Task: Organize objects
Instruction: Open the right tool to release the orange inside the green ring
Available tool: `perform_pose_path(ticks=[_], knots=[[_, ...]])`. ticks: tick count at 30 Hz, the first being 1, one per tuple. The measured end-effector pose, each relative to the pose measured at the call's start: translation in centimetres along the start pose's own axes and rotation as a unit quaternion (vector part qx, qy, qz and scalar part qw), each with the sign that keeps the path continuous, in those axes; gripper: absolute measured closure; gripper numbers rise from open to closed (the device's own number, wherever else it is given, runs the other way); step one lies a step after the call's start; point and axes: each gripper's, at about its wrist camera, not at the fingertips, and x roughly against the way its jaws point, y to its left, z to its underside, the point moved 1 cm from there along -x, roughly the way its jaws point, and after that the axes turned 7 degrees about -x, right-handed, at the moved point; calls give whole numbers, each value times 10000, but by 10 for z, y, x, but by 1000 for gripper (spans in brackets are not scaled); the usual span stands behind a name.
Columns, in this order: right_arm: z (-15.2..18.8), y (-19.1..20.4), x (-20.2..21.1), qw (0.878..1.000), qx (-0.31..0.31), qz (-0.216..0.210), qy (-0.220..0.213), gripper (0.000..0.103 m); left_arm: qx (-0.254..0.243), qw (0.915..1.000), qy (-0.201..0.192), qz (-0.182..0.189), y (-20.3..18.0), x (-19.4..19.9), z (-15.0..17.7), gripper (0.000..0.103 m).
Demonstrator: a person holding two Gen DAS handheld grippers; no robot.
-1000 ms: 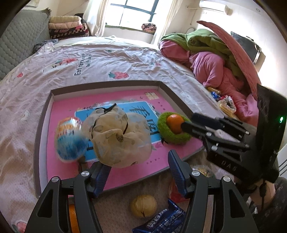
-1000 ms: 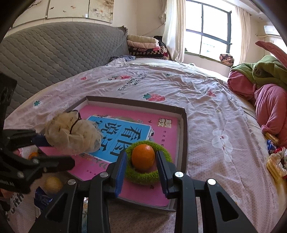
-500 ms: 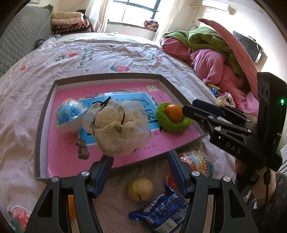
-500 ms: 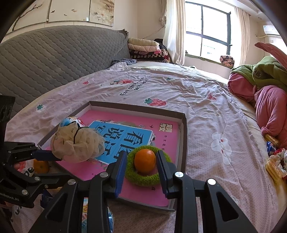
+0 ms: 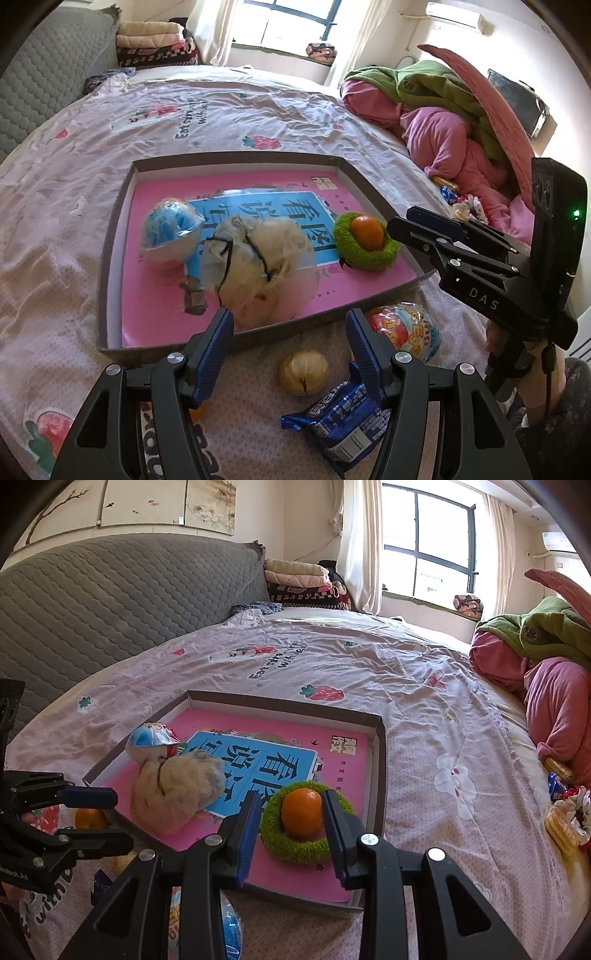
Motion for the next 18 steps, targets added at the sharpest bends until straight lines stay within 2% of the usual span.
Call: perform_pose_path(ticks=[3, 18], knots=[[0, -2, 1, 10000, -26, 24, -7, 60, 0, 10000, 14, 21, 1, 2, 0, 38], [-1, -4, 9, 9997, -25, 239, -99, 52, 107, 9995, -283, -86, 19, 23, -11, 38]])
